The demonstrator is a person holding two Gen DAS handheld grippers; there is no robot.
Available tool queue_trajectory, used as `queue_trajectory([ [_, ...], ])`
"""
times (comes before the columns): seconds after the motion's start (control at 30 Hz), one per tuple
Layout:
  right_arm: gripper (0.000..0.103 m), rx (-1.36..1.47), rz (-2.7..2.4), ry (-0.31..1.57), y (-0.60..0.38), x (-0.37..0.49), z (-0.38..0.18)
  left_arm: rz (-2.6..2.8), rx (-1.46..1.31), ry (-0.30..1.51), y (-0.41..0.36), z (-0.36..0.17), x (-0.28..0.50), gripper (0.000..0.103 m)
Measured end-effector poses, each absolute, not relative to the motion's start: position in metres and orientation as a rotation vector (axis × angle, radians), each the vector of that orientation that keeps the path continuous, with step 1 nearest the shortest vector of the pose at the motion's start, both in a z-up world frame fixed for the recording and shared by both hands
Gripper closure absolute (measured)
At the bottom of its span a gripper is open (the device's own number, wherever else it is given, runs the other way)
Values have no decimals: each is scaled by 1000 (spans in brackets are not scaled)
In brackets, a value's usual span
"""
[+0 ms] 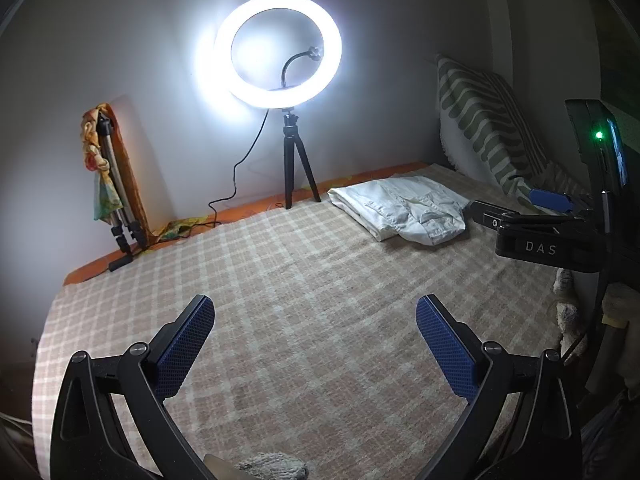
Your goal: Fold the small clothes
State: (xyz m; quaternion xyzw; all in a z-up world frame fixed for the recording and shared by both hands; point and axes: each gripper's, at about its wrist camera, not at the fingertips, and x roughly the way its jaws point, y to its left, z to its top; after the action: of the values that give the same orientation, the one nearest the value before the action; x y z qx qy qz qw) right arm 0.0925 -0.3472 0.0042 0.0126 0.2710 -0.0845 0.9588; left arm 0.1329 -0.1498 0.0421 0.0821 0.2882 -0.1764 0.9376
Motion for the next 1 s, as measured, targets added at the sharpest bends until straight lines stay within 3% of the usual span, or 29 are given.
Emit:
queue_trajectory([
  [1.0, 0, 12, -122, 566, -347, 102, 0, -346, 180, 593, -152, 39, 128, 2],
])
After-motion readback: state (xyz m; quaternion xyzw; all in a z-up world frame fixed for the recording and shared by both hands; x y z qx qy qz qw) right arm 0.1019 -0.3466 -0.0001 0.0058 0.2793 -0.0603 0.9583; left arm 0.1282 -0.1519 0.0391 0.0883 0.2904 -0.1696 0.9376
